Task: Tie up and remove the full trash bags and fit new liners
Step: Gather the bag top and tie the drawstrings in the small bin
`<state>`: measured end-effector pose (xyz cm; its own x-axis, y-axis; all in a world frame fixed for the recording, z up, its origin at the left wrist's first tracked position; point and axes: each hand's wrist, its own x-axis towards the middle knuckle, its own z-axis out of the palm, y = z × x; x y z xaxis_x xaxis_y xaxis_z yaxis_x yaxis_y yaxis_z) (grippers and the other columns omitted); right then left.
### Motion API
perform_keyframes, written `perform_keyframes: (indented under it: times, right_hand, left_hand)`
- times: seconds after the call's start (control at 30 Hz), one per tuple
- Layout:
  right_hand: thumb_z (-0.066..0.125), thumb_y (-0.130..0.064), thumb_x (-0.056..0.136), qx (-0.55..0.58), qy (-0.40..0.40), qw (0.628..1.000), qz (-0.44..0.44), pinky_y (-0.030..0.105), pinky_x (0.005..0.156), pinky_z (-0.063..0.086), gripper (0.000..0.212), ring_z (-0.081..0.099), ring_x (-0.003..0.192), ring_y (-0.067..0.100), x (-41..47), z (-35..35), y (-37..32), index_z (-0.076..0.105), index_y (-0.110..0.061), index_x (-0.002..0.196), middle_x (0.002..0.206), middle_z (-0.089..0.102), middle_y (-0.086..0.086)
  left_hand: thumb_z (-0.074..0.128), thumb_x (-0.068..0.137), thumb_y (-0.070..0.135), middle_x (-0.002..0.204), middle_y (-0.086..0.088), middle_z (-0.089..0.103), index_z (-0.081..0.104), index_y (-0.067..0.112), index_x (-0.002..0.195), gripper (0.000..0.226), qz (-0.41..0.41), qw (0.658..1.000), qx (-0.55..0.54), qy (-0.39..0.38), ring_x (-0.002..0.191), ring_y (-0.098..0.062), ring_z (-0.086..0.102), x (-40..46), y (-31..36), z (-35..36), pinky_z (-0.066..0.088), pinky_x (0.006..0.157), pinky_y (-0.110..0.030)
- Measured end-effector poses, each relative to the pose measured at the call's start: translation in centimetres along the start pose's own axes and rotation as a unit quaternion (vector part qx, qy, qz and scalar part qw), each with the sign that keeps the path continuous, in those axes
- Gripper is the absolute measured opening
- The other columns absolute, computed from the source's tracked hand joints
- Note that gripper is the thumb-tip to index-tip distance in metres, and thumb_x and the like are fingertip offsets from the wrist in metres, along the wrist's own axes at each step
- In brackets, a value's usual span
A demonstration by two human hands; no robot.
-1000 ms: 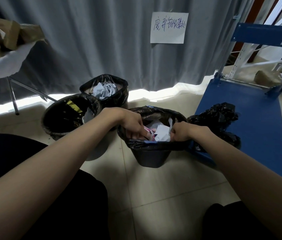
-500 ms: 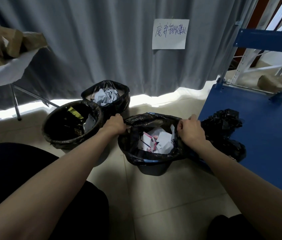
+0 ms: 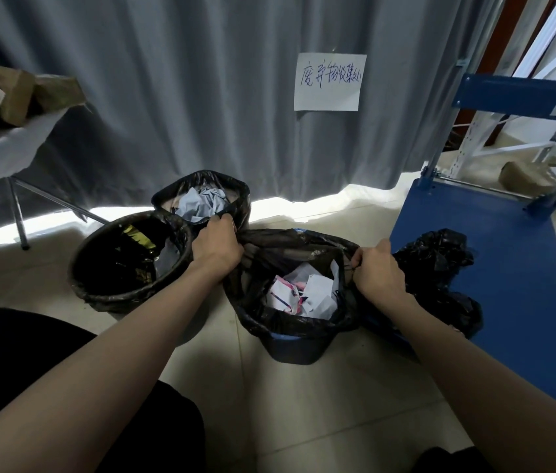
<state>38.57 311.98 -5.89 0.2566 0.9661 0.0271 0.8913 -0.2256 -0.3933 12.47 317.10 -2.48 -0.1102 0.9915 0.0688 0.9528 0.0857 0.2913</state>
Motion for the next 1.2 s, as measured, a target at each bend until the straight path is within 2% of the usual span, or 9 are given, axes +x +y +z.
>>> perform_keyframes:
  times: [0.1,0.23,0.33,0.53,0.73,0.83,0.97,1.07,1.2]
  right_hand:
    - [0.051,-0.017,0.094,-0.018,0.000,1.000,-0.005,0.041,0.078,0.048,0.016,0.045,0.109,0.035,0.1,0.5,0.4,0.060,-0.013,0.108,0.119,0.041,0.013]
    - [0.049,-0.010,0.094,0.008,-0.017,1.000,-0.009,0.037,0.069,0.043,0.013,0.051,0.088,0.029,0.3,0.2,0.2,0.059,-0.017,0.100,0.109,0.046,0.009]
    - [0.047,-0.004,0.093,0.018,-0.017,0.999,-0.020,0.036,0.069,0.041,0.018,0.054,0.089,0.030,0.4,0.2,-0.1,0.060,-0.016,0.095,0.102,0.045,0.006]
    - [0.051,-0.003,0.090,0.023,-0.023,0.999,-0.016,0.038,0.071,0.044,0.017,0.053,0.084,0.029,0.6,0.3,-0.2,0.063,-0.014,0.089,0.104,0.045,0.007]
    - [0.055,-0.013,0.092,-0.003,-0.034,0.999,-0.003,0.040,0.072,0.046,0.003,0.055,0.088,0.031,1.3,0.7,0.0,0.057,-0.011,0.094,0.105,0.043,0.008]
    - [0.066,-0.021,0.086,-0.015,0.018,1.000,-0.018,0.042,0.079,0.049,0.026,0.045,0.105,0.031,1.7,1.0,-0.8,0.051,-0.008,0.104,0.116,0.037,0.011]
    - [0.066,-0.012,0.079,0.017,0.114,0.989,-0.088,0.035,0.082,0.041,0.038,0.043,0.104,0.027,2.6,1.1,-2.9,0.049,-0.012,0.114,0.118,0.047,0.008]
    - [0.065,-0.016,0.083,0.021,0.074,0.991,-0.114,0.035,0.086,0.038,0.042,0.046,0.109,0.026,3.8,1.2,-4.6,0.052,-0.016,0.124,0.121,0.054,0.005]
    - [0.060,-0.015,0.088,0.018,0.025,0.995,-0.098,0.037,0.084,0.043,0.025,0.055,0.104,0.029,4.9,1.9,-5.1,0.070,-0.018,0.111,0.106,0.066,0.008]
  left_hand:
    - [0.072,0.080,0.031,0.127,-0.011,0.047,0.051,0.013,0.120,0.049,0.038,0.998,0.036,0.016,0.118,-0.033,0.048,0.5,0.9,0.5,0.044,0.097,-0.047]
    - [0.065,0.086,0.035,0.129,-0.008,0.051,0.053,0.017,0.125,0.044,0.128,0.990,0.060,0.026,0.122,-0.029,0.044,1.4,4.3,1.7,0.036,0.100,-0.043]
    - [0.060,0.090,0.034,0.134,-0.005,0.054,0.049,0.020,0.134,0.048,0.178,0.981,0.076,-0.010,0.126,-0.028,0.043,2.5,6.8,2.7,0.036,0.100,-0.043]
    - [0.056,0.092,0.028,0.132,-0.009,0.059,0.039,0.021,0.145,0.057,0.182,0.971,0.109,-0.109,0.128,-0.031,0.045,4.7,8.3,4.5,0.038,0.099,-0.042]
    - [0.064,0.088,0.026,0.109,-0.004,0.069,0.070,0.023,0.109,0.022,0.207,0.975,0.073,-0.040,0.110,-0.027,0.056,5.2,8.0,4.8,0.041,0.087,-0.034]
    - [0.063,0.083,0.015,0.104,-0.002,0.069,0.074,0.023,0.096,0.019,0.222,0.975,0.027,0.004,0.105,-0.027,0.058,5.1,8.0,4.0,0.041,0.087,-0.035]
    - [0.061,0.080,0.012,0.096,0.001,0.068,0.074,0.024,0.087,0.018,0.245,0.968,0.010,0.046,0.096,-0.025,0.060,5.1,8.1,3.1,0.041,0.081,-0.034]
    - [0.062,0.080,0.015,0.091,0.002,0.067,0.072,0.024,0.085,0.014,0.261,0.964,0.016,0.054,0.091,-0.023,0.060,5.1,8.0,2.9,0.043,0.078,-0.034]
    - [0.065,0.080,0.022,0.092,0.004,0.065,0.069,0.024,0.089,0.011,0.286,0.957,0.019,0.036,0.093,-0.021,0.059,4.9,7.7,3.3,0.044,0.081,-0.036]
